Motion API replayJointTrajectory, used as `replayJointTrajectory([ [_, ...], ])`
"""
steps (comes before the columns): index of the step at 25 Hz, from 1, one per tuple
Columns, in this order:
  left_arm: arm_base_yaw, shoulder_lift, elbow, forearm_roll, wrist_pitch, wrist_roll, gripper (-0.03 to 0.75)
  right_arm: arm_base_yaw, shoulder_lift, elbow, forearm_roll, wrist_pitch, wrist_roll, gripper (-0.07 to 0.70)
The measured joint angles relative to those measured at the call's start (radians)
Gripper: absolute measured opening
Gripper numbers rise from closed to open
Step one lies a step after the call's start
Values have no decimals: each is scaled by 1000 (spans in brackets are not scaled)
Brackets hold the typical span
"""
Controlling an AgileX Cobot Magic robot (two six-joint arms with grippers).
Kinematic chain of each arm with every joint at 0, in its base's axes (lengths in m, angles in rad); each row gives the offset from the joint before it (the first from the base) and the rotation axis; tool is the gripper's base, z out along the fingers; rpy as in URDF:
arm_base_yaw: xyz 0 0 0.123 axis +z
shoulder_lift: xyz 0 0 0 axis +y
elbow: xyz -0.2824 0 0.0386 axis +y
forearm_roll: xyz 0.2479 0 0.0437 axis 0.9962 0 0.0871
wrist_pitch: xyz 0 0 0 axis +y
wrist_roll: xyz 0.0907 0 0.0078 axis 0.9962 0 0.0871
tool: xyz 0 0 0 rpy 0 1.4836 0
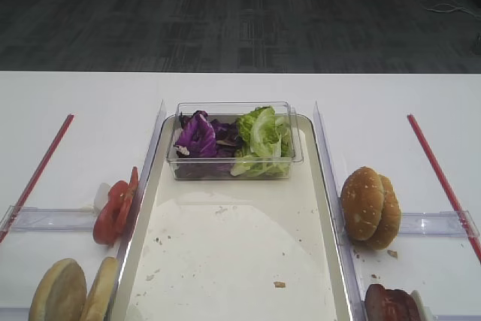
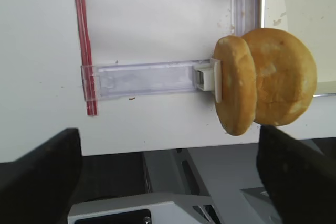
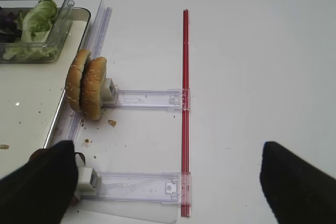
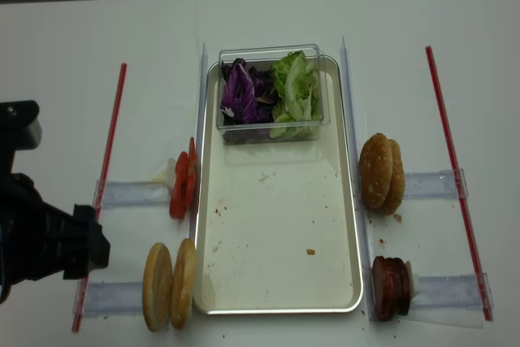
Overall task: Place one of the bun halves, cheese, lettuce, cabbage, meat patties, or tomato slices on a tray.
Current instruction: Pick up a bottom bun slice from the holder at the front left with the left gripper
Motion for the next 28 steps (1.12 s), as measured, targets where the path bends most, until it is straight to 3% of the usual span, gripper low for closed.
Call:
replayJointTrajectory([
  [15,-21,0,0,-27,0,18,608,0,0,0,0,0,0,692],
  [21,-126,0,-2,-66,-1,-17,568,0,0,0,0,0,6,692],
  [24,-221,13,-22,-66,-1,-88,562,0,0,0,0,0,0,692],
  [28,-296,56,-56,-66,-1,-157,561,0,0,0,0,0,0,692],
])
